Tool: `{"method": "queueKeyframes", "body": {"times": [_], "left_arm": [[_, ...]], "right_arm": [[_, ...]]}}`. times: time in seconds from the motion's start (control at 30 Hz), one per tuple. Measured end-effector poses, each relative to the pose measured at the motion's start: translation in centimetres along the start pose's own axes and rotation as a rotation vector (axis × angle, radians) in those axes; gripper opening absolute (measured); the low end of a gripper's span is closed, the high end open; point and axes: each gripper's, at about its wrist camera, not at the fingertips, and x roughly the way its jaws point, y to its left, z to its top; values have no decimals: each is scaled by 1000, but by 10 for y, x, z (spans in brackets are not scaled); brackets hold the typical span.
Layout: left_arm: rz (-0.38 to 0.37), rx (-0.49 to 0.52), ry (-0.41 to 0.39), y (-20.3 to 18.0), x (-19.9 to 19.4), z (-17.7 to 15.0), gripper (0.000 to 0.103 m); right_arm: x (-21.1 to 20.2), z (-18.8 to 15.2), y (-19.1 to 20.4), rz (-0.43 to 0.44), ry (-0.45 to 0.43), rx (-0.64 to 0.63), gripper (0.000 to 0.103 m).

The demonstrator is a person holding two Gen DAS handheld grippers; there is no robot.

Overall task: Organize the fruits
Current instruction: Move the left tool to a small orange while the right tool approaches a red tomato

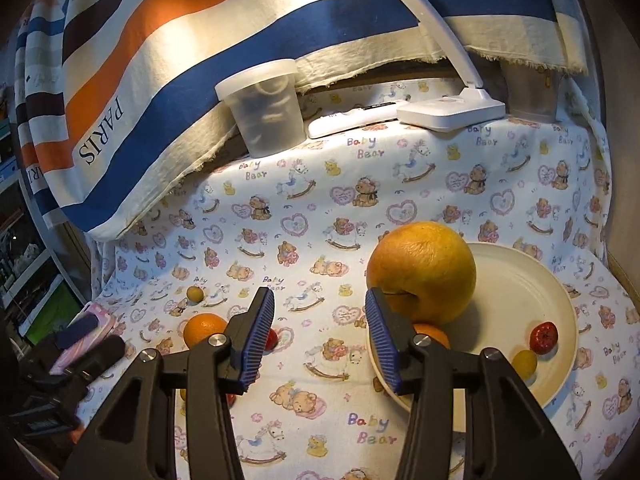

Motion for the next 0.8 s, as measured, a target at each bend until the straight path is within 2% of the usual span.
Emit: {"method": "queueKeyframes", "body": {"times": [0.03,0.1,0.3,0.4,0.67,0.8], "left_arm": [[1,2,40,0,6,-2,97],[-33,-18,116,0,17,-7,78],[-110,-51,268,-1,37,-18,65],[-135,-67,320,-2,45,-23,53],[-144,-65,346,-5,50,-25,36],[-147,-57,347,-7,51,-26,34]], "right_arm": [[0,0,0,-4,0,0,49],[0,0,-1,-11,-1,0,50],[1,0,0,-12,5,-9,50],[1,-1,2,-17,7,-18,50],[3,-2,4,-19,16,-24,50],[4,-2,3,-21,17,-22,50]]}}
